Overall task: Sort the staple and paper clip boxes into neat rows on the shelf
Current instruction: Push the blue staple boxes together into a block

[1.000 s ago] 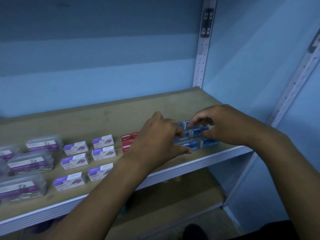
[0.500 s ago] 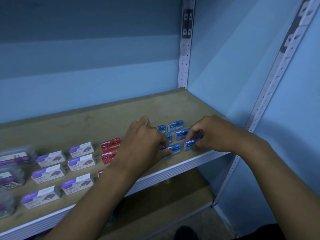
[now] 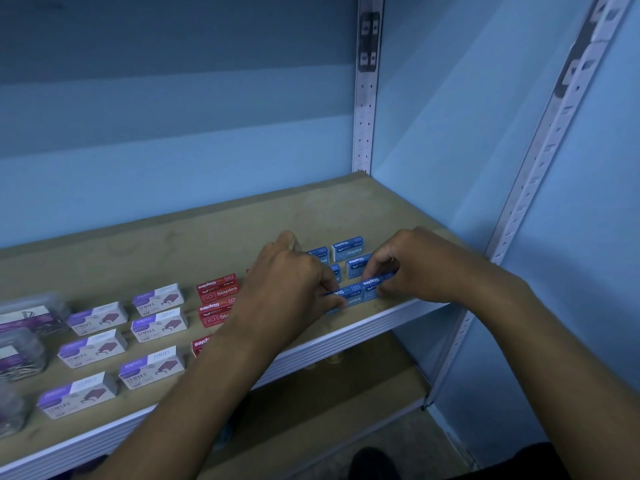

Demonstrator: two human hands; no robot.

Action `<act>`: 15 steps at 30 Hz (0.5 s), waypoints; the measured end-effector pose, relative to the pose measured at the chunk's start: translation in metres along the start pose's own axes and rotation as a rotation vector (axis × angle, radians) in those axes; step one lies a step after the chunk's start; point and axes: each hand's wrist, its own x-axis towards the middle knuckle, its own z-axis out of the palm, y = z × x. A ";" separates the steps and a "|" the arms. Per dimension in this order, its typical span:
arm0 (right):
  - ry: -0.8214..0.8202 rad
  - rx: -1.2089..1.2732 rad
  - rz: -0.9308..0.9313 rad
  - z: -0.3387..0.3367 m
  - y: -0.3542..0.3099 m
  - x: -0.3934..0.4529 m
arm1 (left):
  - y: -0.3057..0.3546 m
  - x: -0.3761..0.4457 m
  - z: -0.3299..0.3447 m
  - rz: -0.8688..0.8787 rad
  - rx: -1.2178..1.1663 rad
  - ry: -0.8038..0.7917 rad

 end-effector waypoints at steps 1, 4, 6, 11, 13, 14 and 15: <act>0.002 0.001 0.000 0.000 0.000 0.000 | 0.000 0.000 0.000 0.001 -0.004 -0.001; 0.017 0.000 -0.006 0.001 0.001 0.000 | 0.001 0.000 0.001 0.002 -0.008 -0.012; 0.013 0.008 -0.011 0.002 0.002 0.000 | 0.001 0.000 0.000 0.009 -0.006 -0.012; 0.114 0.149 0.024 -0.008 0.008 -0.003 | -0.006 0.000 -0.004 -0.007 -0.039 0.093; 0.204 0.173 0.028 -0.011 0.010 -0.001 | -0.013 0.001 -0.005 -0.040 -0.009 0.138; 0.235 0.177 0.025 -0.011 0.010 0.002 | -0.015 0.002 -0.005 -0.063 0.006 0.149; 0.247 0.172 0.024 -0.010 0.009 0.004 | -0.017 0.003 -0.005 -0.081 0.025 0.148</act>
